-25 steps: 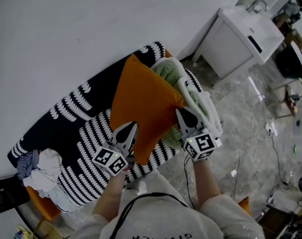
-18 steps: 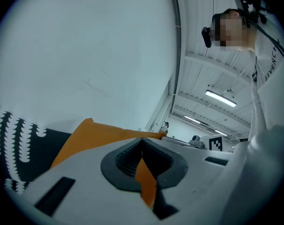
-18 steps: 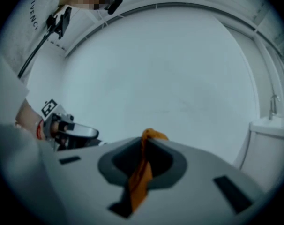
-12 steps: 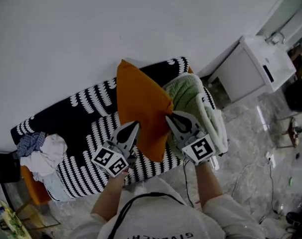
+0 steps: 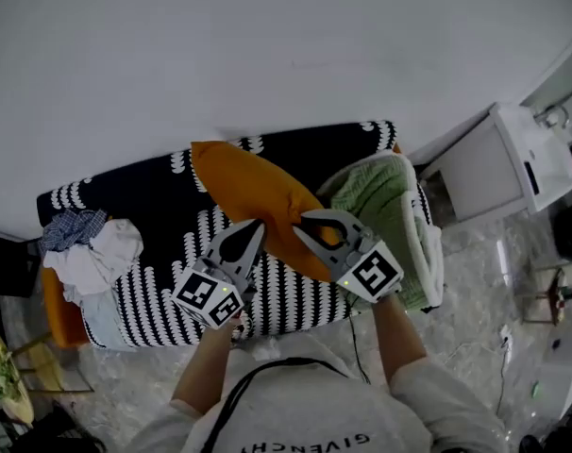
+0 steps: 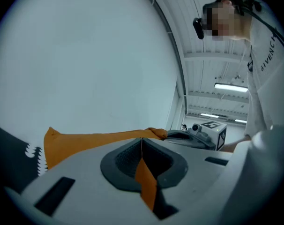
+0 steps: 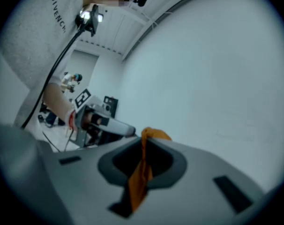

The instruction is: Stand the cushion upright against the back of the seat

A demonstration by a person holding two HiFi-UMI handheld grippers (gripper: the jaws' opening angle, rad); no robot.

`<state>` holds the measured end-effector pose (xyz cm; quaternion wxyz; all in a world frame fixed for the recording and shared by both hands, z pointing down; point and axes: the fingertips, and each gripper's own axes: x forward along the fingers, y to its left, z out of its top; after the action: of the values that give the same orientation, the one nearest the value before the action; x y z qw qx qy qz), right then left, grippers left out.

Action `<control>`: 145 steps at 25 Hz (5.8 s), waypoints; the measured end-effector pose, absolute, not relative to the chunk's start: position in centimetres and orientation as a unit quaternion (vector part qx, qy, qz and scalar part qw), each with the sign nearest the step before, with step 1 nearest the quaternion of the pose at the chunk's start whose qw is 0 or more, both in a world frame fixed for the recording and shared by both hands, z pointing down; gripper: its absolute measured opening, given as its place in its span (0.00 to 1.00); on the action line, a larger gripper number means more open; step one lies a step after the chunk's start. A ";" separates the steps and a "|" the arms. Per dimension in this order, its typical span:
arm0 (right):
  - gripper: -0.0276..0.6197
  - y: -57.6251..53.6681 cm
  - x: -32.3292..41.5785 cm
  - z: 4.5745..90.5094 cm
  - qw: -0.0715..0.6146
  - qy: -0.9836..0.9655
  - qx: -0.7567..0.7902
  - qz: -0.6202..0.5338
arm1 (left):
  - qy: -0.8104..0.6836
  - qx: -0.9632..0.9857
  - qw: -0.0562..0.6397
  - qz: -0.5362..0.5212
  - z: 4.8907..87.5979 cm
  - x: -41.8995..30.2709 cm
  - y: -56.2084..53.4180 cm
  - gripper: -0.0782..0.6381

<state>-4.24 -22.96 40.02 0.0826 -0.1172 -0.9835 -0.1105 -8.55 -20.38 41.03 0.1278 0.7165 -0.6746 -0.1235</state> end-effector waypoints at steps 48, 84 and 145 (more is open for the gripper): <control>0.21 -8.9 -13.4 48.1 0.176 -0.944 -0.277 -0.019 | -0.802 0.521 0.259 -0.132 47.5 -17.6 -7.0 0.23; 0.44 -20.1 8.5 75.1 0.506 -0.839 0.073 0.189 | -0.894 0.314 0.313 -0.069 59.5 -30.1 5.5 0.22; 0.10 -33.7 -8.4 61.1 0.334 -0.880 0.231 0.245 | -0.844 0.344 0.365 -0.188 63.3 -38.2 -1.2 0.20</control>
<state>-8.38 -33.67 61.06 0.3335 0.2315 -0.8804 0.2450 -38.24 -1.21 63.26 0.3650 0.3441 -0.8445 -0.1877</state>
